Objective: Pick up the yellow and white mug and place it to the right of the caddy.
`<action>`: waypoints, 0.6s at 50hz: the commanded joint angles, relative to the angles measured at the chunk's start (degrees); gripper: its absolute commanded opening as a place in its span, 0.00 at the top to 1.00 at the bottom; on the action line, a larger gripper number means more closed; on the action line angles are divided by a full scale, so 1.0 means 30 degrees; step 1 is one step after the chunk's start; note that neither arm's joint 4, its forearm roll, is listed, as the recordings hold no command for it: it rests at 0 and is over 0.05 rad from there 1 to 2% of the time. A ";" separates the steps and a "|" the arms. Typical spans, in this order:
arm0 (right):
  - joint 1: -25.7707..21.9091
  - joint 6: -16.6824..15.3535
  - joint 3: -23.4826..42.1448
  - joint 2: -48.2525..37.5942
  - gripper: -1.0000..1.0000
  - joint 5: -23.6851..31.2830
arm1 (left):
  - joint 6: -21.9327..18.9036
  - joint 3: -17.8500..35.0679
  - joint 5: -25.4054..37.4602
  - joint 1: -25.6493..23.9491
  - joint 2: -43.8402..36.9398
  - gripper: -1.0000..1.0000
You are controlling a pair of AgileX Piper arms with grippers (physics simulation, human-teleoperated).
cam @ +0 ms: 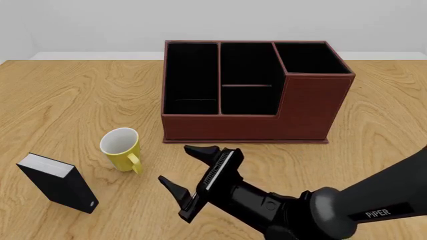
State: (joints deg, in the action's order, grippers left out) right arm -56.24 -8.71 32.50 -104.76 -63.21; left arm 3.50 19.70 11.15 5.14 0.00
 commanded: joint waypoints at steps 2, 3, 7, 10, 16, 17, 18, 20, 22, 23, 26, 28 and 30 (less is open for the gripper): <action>-0.0239 -0.0039 0.0721 -0.0542 0.00 0.0287 | 0.0167 0.0129 0.0052 0.0163 0.0000 0.00; -0.0276 -0.0034 0.0798 -0.0615 0.00 0.0298 | 0.0174 0.0135 0.0054 0.0183 0.0000 0.00; -0.0322 -0.0031 0.1042 -0.0539 0.00 0.0636 | 0.0246 0.0061 -0.0033 0.0269 0.0000 0.00; -0.0382 -0.0028 0.1220 -0.0785 0.00 0.0591 | 0.0249 0.0056 -0.0054 0.0271 0.0000 0.00; -0.0484 0.0013 0.1547 -0.1194 0.00 0.0610 | 0.0337 -0.0054 -0.0193 0.0300 0.0000 0.00; -0.0519 -0.0005 0.1648 -0.1161 0.00 0.0751 | 0.0375 -0.0077 -0.0224 0.0291 0.0000 0.00; -0.0518 -0.0013 0.1668 -0.1150 0.00 0.0778 | 0.0370 -0.0083 -0.0232 0.0303 0.0000 0.00; -0.0567 -0.0020 0.1805 -0.1176 0.00 0.0897 | 0.0391 -0.0094 -0.0263 0.0291 0.0000 0.00; -0.0598 -0.0046 0.1901 -0.1213 0.00 0.0953 | 0.0022 -0.0123 -0.0368 0.0402 0.0000 0.00; -0.0600 -0.0025 0.1931 -0.1209 0.00 0.0980 | 0.0162 -0.0141 -0.0350 0.0382 0.0000 0.00; -0.0668 -0.0060 0.2077 -0.1182 0.00 0.1182 | 0.0282 -0.0162 -0.0345 0.0421 0.0000 0.00; -0.0670 -0.0063 0.2178 -0.1185 0.00 0.1288 | 0.0372 -0.0150 -0.0317 0.0437 0.0000 0.00; -0.0666 -0.0104 0.2262 -0.1270 0.00 0.1317 | 0.0373 -0.0166 -0.0328 0.0445 0.0000 0.00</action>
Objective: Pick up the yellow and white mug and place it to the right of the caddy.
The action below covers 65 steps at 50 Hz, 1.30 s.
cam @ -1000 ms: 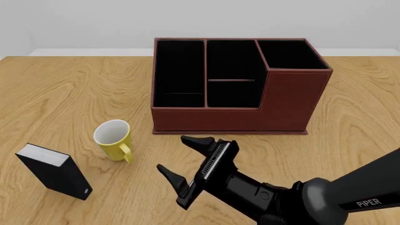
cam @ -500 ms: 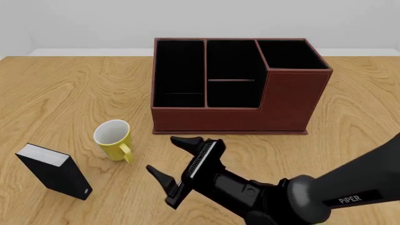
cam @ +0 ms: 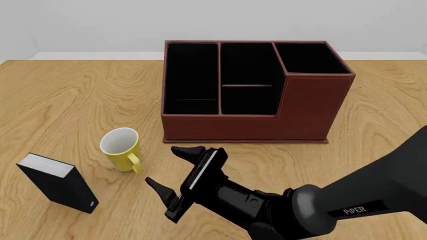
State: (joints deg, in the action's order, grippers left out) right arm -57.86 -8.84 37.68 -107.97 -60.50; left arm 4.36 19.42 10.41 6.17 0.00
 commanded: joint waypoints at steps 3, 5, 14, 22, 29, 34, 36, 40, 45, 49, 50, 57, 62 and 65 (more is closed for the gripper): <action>-0.0181 0.0024 0.0701 -0.0365 0.00 0.0481 | 0.0129 -0.0086 -0.0075 0.0101 0.0000 0.00; -0.0229 0.0016 0.0803 -0.0469 0.00 0.0506 | 0.0167 0.0010 0.0029 0.0118 0.0000 0.00; -0.0326 0.0087 0.1385 -0.0692 0.00 0.0894 | 0.0275 0.0366 0.0402 0.0150 0.0000 0.00; -0.0332 0.0142 0.1712 -0.1068 0.00 0.0974 | 0.0378 0.0366 0.0444 0.0305 0.0000 0.00; -0.0312 0.0201 0.2070 -0.1354 0.00 0.1148 | 0.0397 0.0345 0.0467 0.0366 0.0000 0.00; -0.0395 0.0104 0.2360 -0.1787 0.00 0.1128 | 0.0429 0.0509 0.0619 0.0372 0.0000 0.00; -0.0391 0.0039 0.2455 -0.1946 0.00 0.1107 | 0.0456 0.0472 0.0597 0.0382 0.0000 0.00; -0.0343 0.0100 0.2643 -0.2149 0.00 0.1174 | 0.0448 0.0249 0.0445 0.0375 0.0000 0.00; -0.0334 0.0164 0.2871 -0.2419 0.00 0.1207 | 0.0475 0.0231 0.0417 0.0433 0.0000 0.00; -0.0346 0.0195 0.3016 -0.2454 0.00 0.1353 | 0.0497 0.0170 0.0365 0.0483 0.0000 0.00; -0.0384 0.0142 0.3046 -0.2478 0.00 0.1363 | 0.0509 0.0122 0.0334 0.0500 0.0000 0.00; -0.0363 0.0268 0.3305 -0.2647 0.00 0.1528 | 0.0502 0.0104 0.0323 0.0430 0.0000 0.00; -0.0416 0.0268 0.3425 -0.2711 0.00 0.1580 | 0.0511 0.0034 0.0280 0.0434 0.0000 0.00; -0.0448 0.0221 0.3534 -0.2776 0.00 0.1648 | 0.0530 0.0029 0.0271 0.0480 0.0000 0.00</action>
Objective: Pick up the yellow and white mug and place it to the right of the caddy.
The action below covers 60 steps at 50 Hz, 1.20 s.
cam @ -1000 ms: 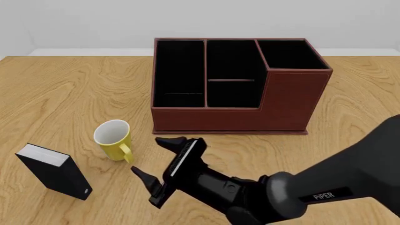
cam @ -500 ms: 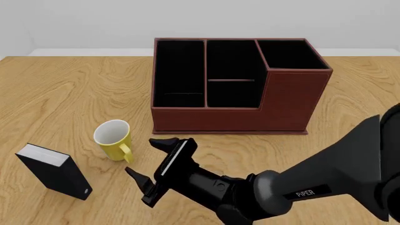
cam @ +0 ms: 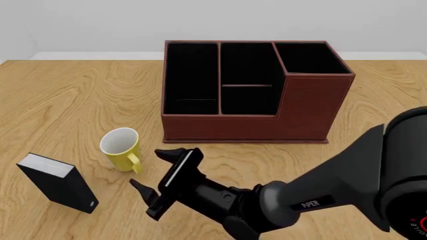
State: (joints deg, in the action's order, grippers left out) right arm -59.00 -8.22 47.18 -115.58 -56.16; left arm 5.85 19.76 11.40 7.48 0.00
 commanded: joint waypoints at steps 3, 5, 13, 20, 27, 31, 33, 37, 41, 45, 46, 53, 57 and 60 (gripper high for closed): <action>-0.0041 0.0042 0.0430 -0.0279 0.00 0.0244 | 0.0046 -0.0081 -0.0062 0.0067 0.0000 0.00; -0.0047 0.0023 0.0509 -0.0379 0.00 0.0265 | 0.0038 -0.0121 -0.0073 0.0066 0.0000 0.00; -0.0056 0.0028 0.0920 -0.0769 0.00 0.0427 | 0.0059 -0.0194 -0.0125 0.0040 0.0000 0.00; -0.0053 -0.0029 0.1195 -0.1052 0.00 0.0530 | 0.0115 -0.0326 -0.0213 0.0112 0.0000 0.00; 0.0033 -0.0045 0.1472 -0.1518 0.00 0.0489 | 0.0141 -0.0388 -0.0239 0.0092 0.0000 0.00; 0.0060 -0.0027 0.1663 -0.1655 0.00 0.0598 | 0.0181 -0.0474 -0.0268 0.0091 0.0000 0.00; 0.0107 -0.0033 0.1723 -0.1713 0.00 0.0626 | 0.0199 -0.0463 -0.0250 0.0097 0.0000 0.00; 0.0259 -0.0004 0.1739 -0.1748 0.00 0.0647 | 0.0222 -0.0557 -0.0307 0.0087 0.0000 0.00; 0.0389 -0.0019 0.1866 -0.1852 0.00 0.0704 | 0.0258 -0.0625 -0.0336 0.0038 0.0000 0.00; 0.0562 0.0275 0.1771 -0.1669 0.00 0.0742 | 0.0271 -0.0698 -0.0380 -0.0017 0.0000 0.00; 0.0540 0.0222 0.1792 -0.1677 0.00 0.0745 | 0.0262 -0.0697 -0.0385 -0.0018 0.0000 0.00; 0.0543 0.0280 0.2031 -0.1846 0.00 0.0821 | 0.0275 -0.0802 -0.0473 -0.0105 0.0000 0.00; 0.0558 0.0269 0.2156 -0.1879 0.00 0.0924 | 0.0285 -0.0837 -0.0509 -0.0072 0.0000 0.00; 0.0551 0.0211 0.2299 -0.1908 0.00 0.1038 | 0.0276 -0.0811 -0.0460 -0.0040 0.0000 0.00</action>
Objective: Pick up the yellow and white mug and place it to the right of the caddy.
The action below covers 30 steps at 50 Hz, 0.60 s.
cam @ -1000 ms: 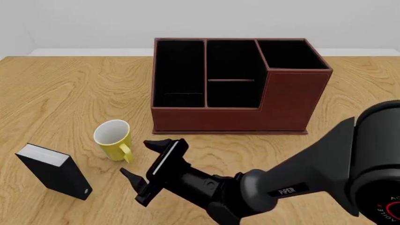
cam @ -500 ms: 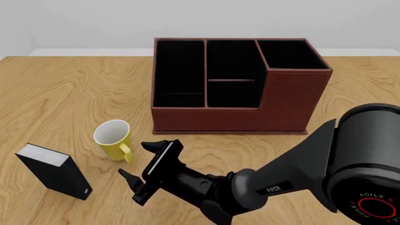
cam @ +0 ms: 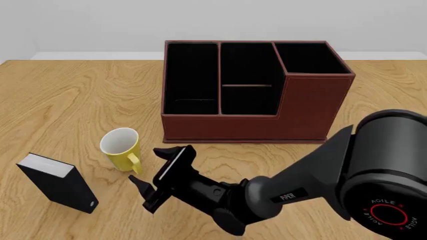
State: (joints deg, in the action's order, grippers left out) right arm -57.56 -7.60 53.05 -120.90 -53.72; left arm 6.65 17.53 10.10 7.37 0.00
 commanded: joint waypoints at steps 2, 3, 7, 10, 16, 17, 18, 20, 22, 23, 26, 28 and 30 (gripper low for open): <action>0.0092 -0.0026 0.0396 -0.0139 0.00 0.0301 | 0.0052 -0.0038 0.0021 -0.0005 0.0000 0.00; 0.0089 -0.0020 0.0444 -0.0187 0.00 0.0304 | 0.0020 -0.0040 0.0019 -0.0016 0.0000 0.00; 0.0112 0.0004 0.0595 -0.0399 0.00 0.0289 | 0.0021 -0.0077 0.0015 -0.0036 0.0000 0.00; 0.0221 0.0170 0.0805 -0.0526 0.00 0.0400 | 0.0031 -0.0071 0.0042 -0.0063 0.0000 0.00; 0.0275 0.0202 0.0892 -0.0739 0.00 0.0347 | 0.0054 -0.0008 0.0101 -0.0058 0.0000 0.00; 0.0269 0.0187 0.0950 -0.0809 0.00 0.0366 | 0.0067 -0.0016 0.0103 -0.0058 0.0000 0.00; 0.0275 0.0204 0.0952 -0.0783 0.00 0.0395 | 0.0065 -0.0063 0.0053 -0.0059 0.0000 0.00; 0.0238 0.0195 0.1064 -0.0881 0.00 0.0442 | 0.0050 -0.0274 -0.0150 -0.0064 0.0000 0.00; 0.0261 0.0211 0.1165 -0.0961 0.00 0.0463 | 0.0058 -0.0251 -0.0132 -0.0048 0.0000 0.00; 0.0260 0.0204 0.1227 -0.1013 0.00 0.0493 | 0.0063 -0.0260 -0.0131 -0.0033 0.0000 0.00; 0.0202 0.0155 0.1337 -0.0952 0.00 0.0685 | 0.0069 -0.0301 -0.0149 -0.0013 0.0000 0.00; 0.0217 0.0162 0.1404 -0.0993 0.00 0.0713 | 0.0098 -0.0297 -0.0125 -0.0012 0.0000 0.00; 0.0167 0.0140 0.1557 -0.1158 0.00 0.0730 | 0.0112 -0.0302 -0.0119 -0.0010 0.0000 0.00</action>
State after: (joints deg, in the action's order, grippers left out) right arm -56.93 -7.13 56.44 -123.44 -52.14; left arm 6.85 16.90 9.87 7.28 0.00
